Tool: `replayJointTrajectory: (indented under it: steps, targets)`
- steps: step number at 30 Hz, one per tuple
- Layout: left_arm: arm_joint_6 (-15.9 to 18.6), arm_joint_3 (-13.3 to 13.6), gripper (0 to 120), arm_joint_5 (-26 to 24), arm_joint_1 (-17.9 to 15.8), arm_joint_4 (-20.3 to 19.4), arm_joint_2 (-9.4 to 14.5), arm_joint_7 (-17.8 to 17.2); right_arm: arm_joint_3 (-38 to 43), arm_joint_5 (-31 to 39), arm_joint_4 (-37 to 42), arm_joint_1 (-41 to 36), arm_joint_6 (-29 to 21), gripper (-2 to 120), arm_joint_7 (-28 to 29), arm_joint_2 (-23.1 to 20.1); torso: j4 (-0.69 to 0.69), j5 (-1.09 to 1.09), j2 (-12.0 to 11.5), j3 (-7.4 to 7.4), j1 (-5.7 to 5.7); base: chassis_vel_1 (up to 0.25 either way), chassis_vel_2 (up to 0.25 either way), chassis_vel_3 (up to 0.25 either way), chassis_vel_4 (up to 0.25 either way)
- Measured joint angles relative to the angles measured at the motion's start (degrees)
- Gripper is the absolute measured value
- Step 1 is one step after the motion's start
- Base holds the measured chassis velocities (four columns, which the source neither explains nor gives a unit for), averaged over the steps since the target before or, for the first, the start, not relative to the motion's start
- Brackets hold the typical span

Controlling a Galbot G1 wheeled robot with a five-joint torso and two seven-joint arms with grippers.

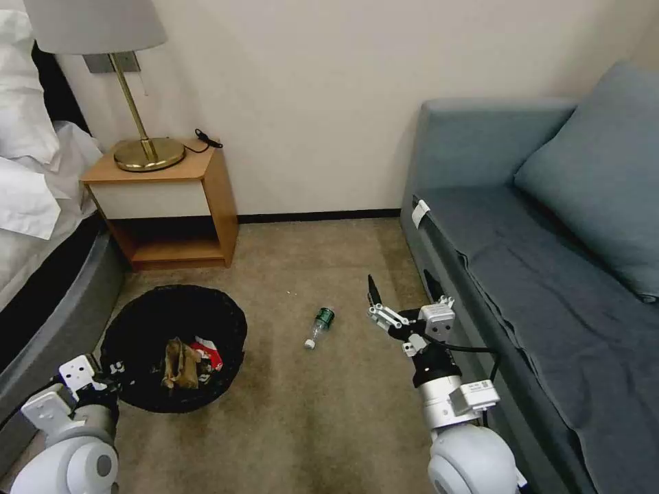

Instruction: Pick up the trash bin, then pick up the garbage on the floor and place it into the trash bin.

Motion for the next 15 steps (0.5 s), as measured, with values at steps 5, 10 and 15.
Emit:
replayJointTrajectory:
  steps: [5, 10, 15]
  targets:
    - [-0.01, 0.33, 2, 0.19, 0.02, 0.23, -0.01, -0.03, -0.70, -0.36, -0.92, 1.06, 0.22, 100, 0.00, 0.31, -0.01, 0.00, 0.00, 0.00, 0.00, -0.110, 0.097, 0.093, -0.086]
    - [-0.02, 0.33, 2, 0.35, 0.07, 0.26, 0.23, -0.21, -1.80, -0.52, -1.84, 2.50, 0.50, 100, 0.08, 0.21, 0.00, 0.01, 0.00, 0.01, 0.00, -0.181, 0.211, 0.215, -0.212]
    - [-0.02, -0.07, 2, 0.29, 0.18, 0.05, 0.50, -0.28, -2.71, -0.27, -2.72, 3.72, 0.53, 100, 0.35, -0.13, -0.01, 0.00, 0.00, 0.02, 0.01, -0.211, 0.185, 0.221, -0.221]
